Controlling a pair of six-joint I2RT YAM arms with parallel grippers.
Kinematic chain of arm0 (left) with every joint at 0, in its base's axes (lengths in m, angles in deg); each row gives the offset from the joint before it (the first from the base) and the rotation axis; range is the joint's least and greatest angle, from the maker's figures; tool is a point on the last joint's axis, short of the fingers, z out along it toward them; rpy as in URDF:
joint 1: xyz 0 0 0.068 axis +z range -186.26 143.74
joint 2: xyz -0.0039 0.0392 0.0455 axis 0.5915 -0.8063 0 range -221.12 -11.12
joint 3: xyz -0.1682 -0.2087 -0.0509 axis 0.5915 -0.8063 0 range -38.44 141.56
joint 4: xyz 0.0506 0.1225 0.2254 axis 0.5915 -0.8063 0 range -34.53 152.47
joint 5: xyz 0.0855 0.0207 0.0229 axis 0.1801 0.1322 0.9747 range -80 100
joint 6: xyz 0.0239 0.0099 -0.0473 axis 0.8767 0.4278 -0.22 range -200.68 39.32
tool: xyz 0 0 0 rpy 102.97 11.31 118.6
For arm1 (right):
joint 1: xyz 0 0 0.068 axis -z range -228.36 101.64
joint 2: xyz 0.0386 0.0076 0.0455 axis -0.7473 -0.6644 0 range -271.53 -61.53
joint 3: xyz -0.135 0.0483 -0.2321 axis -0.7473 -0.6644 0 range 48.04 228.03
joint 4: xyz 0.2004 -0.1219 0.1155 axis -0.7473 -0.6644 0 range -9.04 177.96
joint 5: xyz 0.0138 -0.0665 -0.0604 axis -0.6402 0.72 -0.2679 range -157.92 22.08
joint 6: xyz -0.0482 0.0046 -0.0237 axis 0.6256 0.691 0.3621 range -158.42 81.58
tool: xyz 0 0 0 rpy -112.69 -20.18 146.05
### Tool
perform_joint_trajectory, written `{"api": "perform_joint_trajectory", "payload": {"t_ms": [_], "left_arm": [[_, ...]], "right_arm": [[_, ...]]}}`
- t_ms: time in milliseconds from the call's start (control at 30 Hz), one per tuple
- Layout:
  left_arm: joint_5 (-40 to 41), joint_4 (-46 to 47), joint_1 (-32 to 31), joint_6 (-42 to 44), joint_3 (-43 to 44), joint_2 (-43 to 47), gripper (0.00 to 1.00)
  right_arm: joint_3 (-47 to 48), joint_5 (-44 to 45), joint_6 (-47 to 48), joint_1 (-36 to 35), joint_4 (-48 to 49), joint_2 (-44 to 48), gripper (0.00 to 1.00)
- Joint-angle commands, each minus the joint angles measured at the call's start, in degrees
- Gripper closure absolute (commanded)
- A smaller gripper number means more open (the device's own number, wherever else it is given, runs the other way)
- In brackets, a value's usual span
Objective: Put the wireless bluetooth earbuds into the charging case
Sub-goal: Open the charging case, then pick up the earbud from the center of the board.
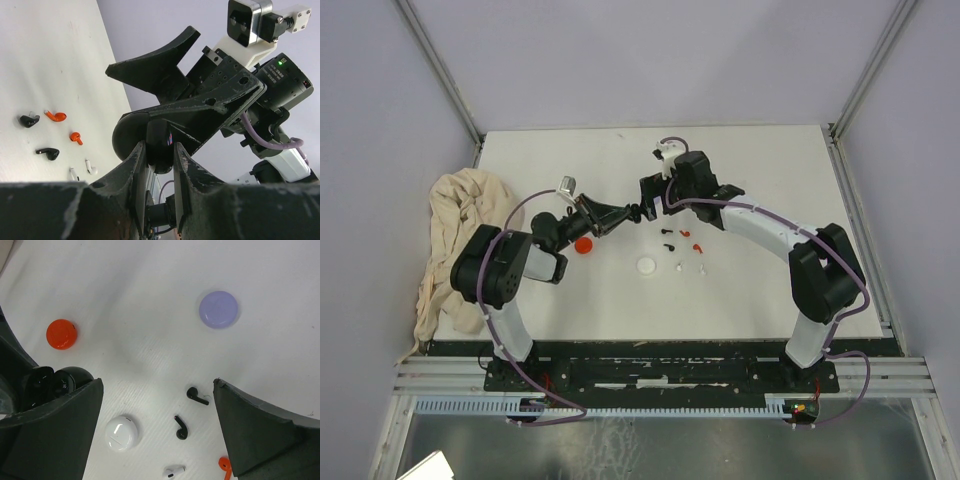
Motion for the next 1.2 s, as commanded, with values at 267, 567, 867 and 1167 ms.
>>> {"api": "perform_joint_trajectory", "payload": {"t_ms": [267, 567, 867, 1167], "left_arm": [[1.3, 6.2, -2.5, -4.5, 2.6, -1.9, 0.97], [0.3, 6.0, -0.4, -5.2, 1.5, -1.8, 0.97], [-2.7, 8.8, 1.9, -6.9, -0.4, -3.0, 0.97], [-4.7, 10.4, 3.1, -8.2, -1.2, -2.6, 0.97]], "right_arm": [[1.5, 1.2, -2.0, -0.3, 1.3, 0.9, 0.01], [-4.8, 8.9, -1.0, 4.1, -4.0, 8.4, 0.00], [-4.9, 7.5, 1.7, 3.8, -9.8, 4.5, 0.18], [6.2, 10.5, 13.0, 0.8, -17.9, -5.7, 0.29]]}}
